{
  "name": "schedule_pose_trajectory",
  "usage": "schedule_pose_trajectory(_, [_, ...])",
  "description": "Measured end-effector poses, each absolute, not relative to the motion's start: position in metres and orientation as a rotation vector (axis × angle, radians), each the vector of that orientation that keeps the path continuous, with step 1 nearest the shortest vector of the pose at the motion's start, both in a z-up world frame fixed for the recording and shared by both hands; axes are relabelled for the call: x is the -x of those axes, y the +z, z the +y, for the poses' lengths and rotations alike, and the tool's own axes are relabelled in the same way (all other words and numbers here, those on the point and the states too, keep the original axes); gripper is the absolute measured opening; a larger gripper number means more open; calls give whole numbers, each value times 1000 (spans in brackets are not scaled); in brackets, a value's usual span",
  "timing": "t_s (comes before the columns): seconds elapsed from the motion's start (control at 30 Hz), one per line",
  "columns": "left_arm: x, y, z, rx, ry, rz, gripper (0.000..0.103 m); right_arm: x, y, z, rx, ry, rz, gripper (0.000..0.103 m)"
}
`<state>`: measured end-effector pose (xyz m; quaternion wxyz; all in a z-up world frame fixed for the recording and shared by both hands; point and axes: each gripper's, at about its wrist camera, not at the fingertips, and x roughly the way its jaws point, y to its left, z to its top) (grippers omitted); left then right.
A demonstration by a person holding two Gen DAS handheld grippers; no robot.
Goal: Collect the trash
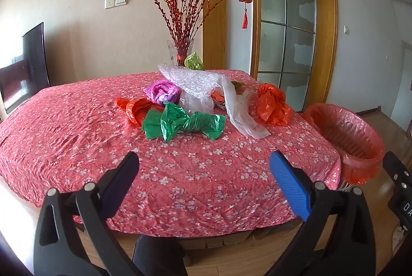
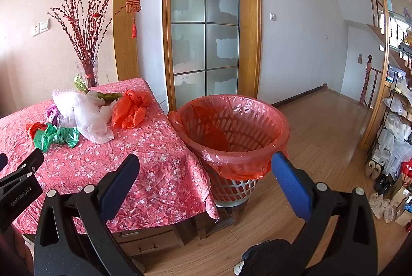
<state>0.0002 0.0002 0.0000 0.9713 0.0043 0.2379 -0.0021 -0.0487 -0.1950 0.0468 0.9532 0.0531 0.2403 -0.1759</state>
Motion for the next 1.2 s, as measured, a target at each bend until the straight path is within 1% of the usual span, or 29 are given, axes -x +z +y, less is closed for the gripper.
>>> schedule_pose_trajectory(1.2, [0,0,0,-12,-2,476,99,49,46,-193,-109,-357,488,101])
